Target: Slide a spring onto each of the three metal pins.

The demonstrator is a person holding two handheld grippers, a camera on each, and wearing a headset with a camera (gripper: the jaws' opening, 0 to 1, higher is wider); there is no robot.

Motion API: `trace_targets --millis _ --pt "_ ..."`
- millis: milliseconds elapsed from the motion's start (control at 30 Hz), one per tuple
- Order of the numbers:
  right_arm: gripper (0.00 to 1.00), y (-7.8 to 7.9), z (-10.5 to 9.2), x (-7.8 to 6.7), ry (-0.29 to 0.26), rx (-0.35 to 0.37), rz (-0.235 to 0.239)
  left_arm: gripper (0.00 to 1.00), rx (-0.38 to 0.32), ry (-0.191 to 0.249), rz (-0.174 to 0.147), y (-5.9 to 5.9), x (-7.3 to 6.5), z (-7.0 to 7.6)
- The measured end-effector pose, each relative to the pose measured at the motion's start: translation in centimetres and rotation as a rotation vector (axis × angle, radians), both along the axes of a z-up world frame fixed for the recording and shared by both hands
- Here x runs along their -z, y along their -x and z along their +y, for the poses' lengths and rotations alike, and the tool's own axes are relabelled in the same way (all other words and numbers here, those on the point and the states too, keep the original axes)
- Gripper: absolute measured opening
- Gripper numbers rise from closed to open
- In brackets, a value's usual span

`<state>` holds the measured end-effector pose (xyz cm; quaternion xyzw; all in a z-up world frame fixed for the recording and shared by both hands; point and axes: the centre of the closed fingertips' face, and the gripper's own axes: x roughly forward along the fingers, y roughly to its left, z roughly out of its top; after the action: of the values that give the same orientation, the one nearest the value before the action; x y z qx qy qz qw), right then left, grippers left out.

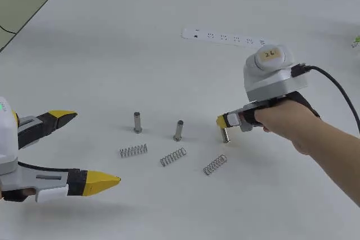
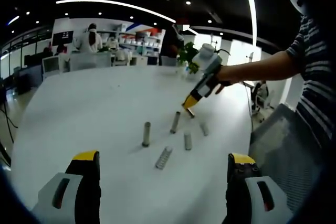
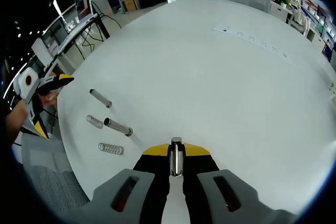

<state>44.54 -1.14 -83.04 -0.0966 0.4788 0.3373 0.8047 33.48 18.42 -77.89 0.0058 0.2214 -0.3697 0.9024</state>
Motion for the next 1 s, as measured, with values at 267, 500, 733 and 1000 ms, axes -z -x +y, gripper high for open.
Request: trace_targets --millis 267,500,733,1000 --pt "0.05 0.1 0.1 -0.4 -0.016 -0.003 -0.027 0.98 0.001 0.0 -0.001 0.1 -0.1 -0.1" --pt "0.05 0.1 0.2 -0.7 -0.022 -0.007 -0.046 0.98 0.001 -0.002 -0.001 0.1 -0.1 0.0" --pt "0.05 0.1 0.3 -0.8 -0.028 -0.008 -0.054 0.98 -0.003 -0.002 -0.002 0.0 -0.2 0.1" --pt "0.05 0.5 0.2 -1.1 -0.029 -0.016 -0.074 0.98 -0.011 -0.002 -0.003 -0.1 -0.2 0.4"
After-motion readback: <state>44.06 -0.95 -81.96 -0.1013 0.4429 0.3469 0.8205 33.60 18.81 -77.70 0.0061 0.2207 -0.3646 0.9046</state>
